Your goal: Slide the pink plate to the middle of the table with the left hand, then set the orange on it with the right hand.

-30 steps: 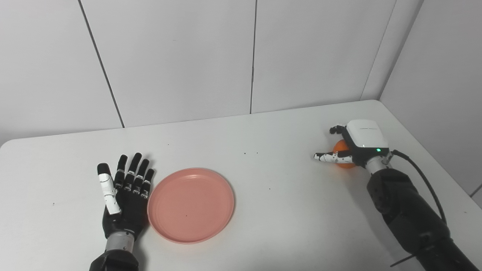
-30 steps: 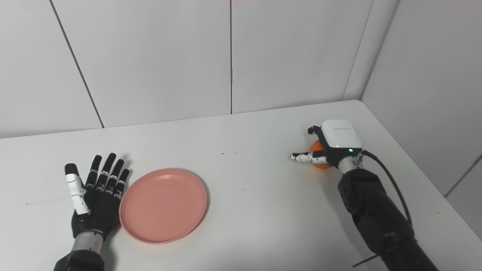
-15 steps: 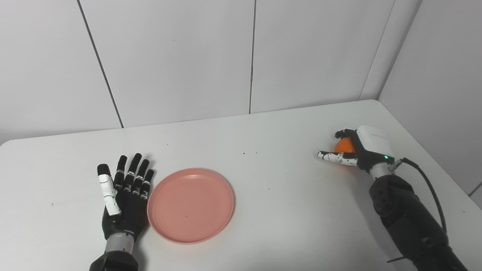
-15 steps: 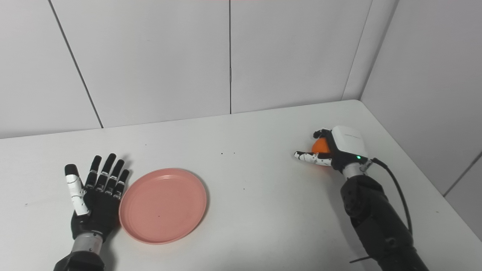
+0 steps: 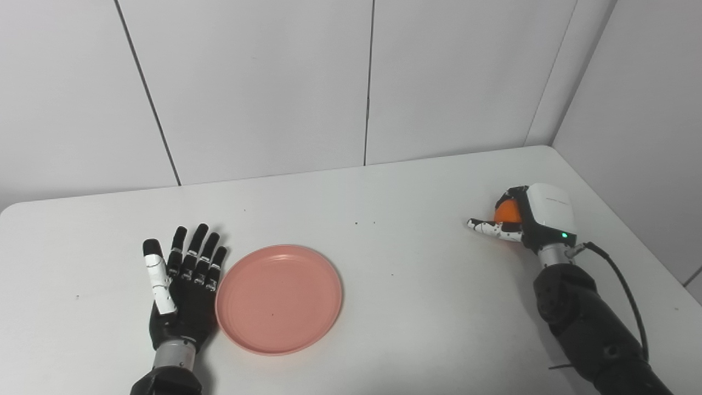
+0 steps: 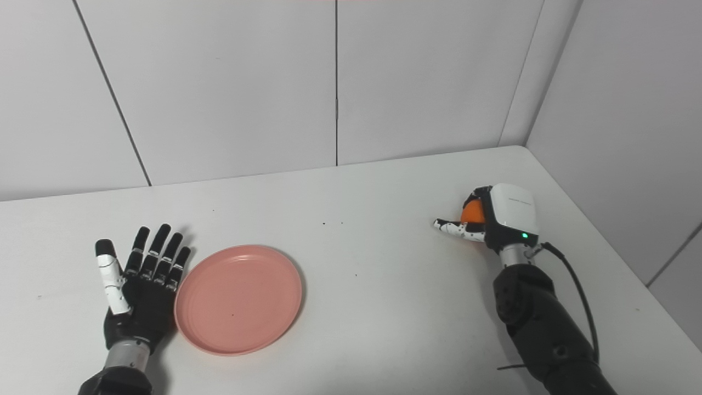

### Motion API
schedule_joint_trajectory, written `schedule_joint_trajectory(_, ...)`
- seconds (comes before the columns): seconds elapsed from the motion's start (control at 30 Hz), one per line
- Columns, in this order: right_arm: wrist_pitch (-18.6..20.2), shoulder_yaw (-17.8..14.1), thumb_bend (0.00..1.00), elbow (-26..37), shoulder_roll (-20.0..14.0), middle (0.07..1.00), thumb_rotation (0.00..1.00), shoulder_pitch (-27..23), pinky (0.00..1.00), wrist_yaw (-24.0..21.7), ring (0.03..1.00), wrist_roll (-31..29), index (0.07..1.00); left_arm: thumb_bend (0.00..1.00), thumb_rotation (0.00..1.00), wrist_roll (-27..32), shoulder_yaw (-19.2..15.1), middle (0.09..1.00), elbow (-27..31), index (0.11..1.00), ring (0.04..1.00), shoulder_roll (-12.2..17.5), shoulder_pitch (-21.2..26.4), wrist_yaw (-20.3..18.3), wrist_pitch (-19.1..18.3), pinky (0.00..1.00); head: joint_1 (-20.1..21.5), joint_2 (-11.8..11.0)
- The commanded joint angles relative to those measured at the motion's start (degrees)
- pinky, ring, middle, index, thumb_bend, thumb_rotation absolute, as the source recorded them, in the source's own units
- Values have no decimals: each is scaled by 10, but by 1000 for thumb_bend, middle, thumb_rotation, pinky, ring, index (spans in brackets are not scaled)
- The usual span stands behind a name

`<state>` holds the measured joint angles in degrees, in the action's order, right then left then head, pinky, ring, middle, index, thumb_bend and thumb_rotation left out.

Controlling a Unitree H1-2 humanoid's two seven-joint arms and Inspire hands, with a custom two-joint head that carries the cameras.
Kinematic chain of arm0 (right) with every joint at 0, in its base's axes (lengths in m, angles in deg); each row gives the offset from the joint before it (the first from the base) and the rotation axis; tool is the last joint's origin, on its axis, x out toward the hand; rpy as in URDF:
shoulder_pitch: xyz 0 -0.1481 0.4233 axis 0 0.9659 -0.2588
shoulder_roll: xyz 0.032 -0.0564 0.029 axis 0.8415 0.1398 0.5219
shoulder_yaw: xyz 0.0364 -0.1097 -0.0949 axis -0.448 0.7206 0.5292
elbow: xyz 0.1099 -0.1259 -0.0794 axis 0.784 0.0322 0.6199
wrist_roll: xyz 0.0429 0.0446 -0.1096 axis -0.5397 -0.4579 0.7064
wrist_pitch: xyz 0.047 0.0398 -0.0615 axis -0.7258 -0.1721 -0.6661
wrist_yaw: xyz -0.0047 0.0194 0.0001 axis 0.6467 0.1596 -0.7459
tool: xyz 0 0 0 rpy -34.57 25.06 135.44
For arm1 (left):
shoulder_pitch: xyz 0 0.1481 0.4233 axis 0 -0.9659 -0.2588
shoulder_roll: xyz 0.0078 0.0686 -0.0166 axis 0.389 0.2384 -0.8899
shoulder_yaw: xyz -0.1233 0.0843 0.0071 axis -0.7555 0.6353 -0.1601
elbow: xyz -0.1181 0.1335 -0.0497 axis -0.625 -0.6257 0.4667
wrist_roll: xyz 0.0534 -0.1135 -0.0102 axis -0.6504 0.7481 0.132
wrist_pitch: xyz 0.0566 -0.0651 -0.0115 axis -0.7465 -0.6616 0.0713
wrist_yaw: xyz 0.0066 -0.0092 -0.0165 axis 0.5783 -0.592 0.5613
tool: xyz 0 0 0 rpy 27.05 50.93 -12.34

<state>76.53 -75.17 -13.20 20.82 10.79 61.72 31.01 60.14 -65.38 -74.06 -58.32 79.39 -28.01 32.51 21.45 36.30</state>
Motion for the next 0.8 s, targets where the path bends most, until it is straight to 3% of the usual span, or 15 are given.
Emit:
schedule_joint_trajectory(0.0, -19, 16, 565, -27, -4, 262, 550, 12, 145, -9, 195, -2, 308, 806, 684, -11, -2, 900, -13, 967, 929, -1, -24, 29, -37, 973, -1, 0)
schedule_joint_trajectory(0.23, -39, 32, 495, -40, -11, 215, 470, 6, 107, 6, 156, -11, 268, 802, 695, -11, 0, 904, -16, 976, 936, 0, -23, 26, -35, 984, -3, 0)
schedule_joint_trajectory(0.43, -24, 36, 475, -12, -14, 195, 381, 5, 96, -10, 142, -17, 230, 804, 700, -15, 3, 904, -15, 980, 932, 1, -24, 27, -34, 972, -3, 1)
schedule_joint_trajectory(0.77, 57, 25, 486, 156, -24, 204, 419, 7, 99, -114, 147, -4, 237, 809, 690, -13, 3, 905, -15, 973, 935, -2, -24, 27, -32, 971, -4, 1)
